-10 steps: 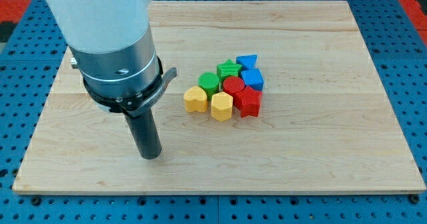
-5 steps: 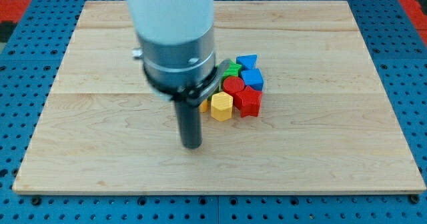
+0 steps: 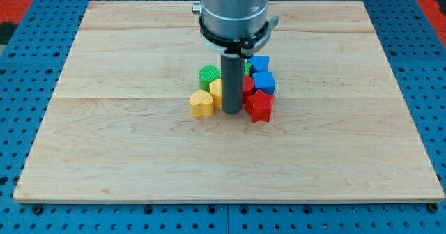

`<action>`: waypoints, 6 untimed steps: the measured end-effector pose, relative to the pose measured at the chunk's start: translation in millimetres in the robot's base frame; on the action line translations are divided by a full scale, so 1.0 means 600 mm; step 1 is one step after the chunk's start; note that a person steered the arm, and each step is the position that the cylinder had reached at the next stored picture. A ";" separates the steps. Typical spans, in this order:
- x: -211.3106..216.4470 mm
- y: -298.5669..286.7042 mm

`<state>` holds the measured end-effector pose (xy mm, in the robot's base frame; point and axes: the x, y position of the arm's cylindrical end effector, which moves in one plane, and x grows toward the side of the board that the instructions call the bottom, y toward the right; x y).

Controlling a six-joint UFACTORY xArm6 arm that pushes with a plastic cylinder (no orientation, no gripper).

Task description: Separate yellow blocks and green blocks from the group of blocks

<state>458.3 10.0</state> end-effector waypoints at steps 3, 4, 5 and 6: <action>-0.172 -0.015; -0.157 0.038; -0.172 0.080; -0.191 0.148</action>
<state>343.6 98.9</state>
